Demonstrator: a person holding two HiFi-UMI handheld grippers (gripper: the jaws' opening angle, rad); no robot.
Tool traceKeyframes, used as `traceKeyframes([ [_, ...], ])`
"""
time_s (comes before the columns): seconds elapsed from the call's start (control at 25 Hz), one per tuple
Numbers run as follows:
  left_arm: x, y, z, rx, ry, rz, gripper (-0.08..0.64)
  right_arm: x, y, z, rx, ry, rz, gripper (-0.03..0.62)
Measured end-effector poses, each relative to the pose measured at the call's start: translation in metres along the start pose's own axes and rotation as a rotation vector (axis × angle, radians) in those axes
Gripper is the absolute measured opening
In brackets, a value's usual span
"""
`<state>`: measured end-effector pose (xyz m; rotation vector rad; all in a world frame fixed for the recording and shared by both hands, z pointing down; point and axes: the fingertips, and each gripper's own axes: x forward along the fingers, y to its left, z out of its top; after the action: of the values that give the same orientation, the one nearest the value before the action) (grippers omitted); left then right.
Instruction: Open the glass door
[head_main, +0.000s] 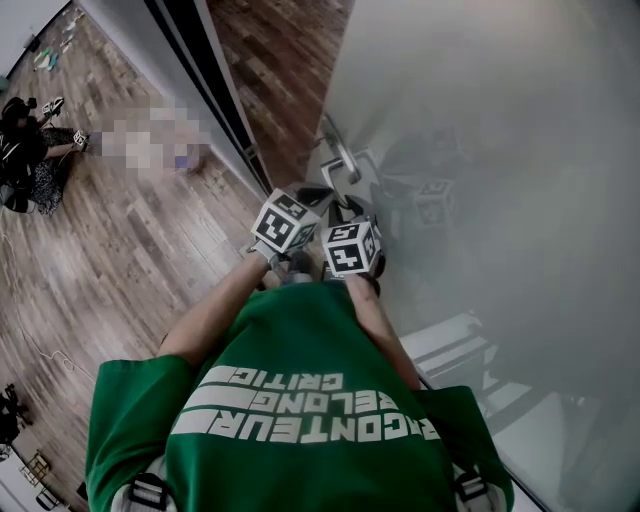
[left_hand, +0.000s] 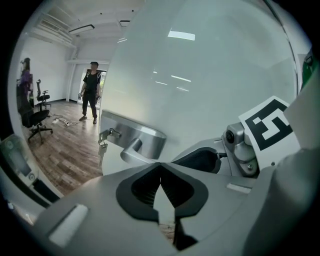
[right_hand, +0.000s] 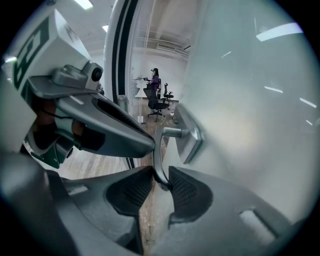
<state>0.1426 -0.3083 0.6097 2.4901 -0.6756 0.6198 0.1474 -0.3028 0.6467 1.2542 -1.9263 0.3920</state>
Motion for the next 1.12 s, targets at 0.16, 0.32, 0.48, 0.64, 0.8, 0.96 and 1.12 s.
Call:
traceKeyframes([
  [0.16, 0.012, 0.0, 0.0, -0.003, -0.004, -0.008, 0.02, 0.006, -0.008, -0.007, 0.016, 0.004, -0.019, 0.086],
  [0.32, 0.034, 0.005, 0.008, -0.001, -0.007, -0.022, 0.02, 0.017, -0.027, -0.007, 0.035, 0.005, -0.038, 0.084],
  [0.48, 0.053, 0.006, 0.02, 0.001, -0.004, -0.027, 0.019, 0.025, -0.048, -0.008, 0.052, 0.01, -0.051, 0.084],
  [0.64, 0.065, -0.004, 0.024, 0.019, 0.017, -0.039, 0.018, 0.021, -0.063, -0.016, 0.081, 0.02, -0.06, 0.084],
  [0.8, 0.083, -0.003, 0.029, 0.04, 0.016, -0.064, 0.018, 0.027, -0.079, -0.02, 0.106, 0.019, -0.087, 0.084],
  [0.96, 0.098, -0.009, 0.035, 0.054, 0.013, -0.108, 0.019, 0.029, -0.095, -0.027, 0.119, 0.022, -0.118, 0.084],
  [1.12, 0.118, -0.012, 0.051, 0.063, 0.015, -0.157, 0.02, 0.03, -0.12, -0.027, 0.139, 0.029, -0.142, 0.084],
])
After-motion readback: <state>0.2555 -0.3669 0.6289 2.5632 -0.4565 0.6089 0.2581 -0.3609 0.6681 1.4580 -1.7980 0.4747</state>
